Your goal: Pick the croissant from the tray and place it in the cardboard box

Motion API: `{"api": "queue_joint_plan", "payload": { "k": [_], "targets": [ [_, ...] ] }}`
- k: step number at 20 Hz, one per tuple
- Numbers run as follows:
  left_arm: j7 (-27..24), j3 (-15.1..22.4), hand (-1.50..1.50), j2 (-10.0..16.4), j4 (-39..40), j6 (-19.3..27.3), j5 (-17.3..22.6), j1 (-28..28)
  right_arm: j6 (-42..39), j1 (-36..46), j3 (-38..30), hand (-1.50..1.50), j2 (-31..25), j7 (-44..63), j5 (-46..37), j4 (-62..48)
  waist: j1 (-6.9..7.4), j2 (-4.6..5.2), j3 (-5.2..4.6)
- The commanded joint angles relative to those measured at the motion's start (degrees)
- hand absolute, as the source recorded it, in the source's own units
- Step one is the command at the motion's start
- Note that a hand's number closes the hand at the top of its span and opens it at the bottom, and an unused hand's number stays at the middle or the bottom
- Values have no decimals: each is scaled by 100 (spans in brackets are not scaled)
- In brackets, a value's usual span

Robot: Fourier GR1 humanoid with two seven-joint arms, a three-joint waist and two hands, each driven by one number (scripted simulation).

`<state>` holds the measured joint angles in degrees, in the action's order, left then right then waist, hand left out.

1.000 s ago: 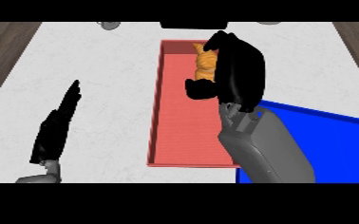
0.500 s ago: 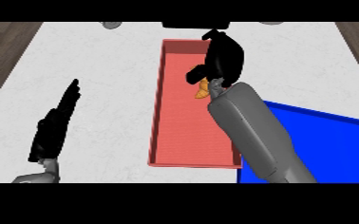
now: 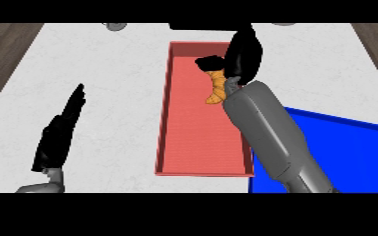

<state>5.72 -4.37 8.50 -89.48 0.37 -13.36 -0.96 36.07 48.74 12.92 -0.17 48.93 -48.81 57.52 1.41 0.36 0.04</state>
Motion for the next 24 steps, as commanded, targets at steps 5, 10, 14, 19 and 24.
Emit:
{"api": "queue_joint_plan", "payload": {
  "k": [5, 10, 14, 19, 24],
  "targets": [
    [-85, 122, 0, -142, -98, 181, -183, 231, 1612, -524, -706, -150, -10, -776, 572, 938, -125, -34, 6],
    [-26, -178, 0, 23, 55, 57, 58, 45, 1440, -1629, -867, -150, -409, -693, 597, 2517, -279, -75, -1],
    [-44, -131, 0, 30, -127, 50, -2, 370, 1302, -2839, -1094, -150, -768, -632, 631, 3869, -336, -97, -1],
    [-235, -57, 0, -111, 50, 117, -40, 344, 891, -4396, -1284, -150, -1306, -971, 1527, 5654, -300, -71, -1],
    [-110, -338, 0, 149, -104, -86, 200, 355, 485, -6090, -1794, -150, -1862, -1519, 2806, 7105, -339, -84, 7]
  ]
}}
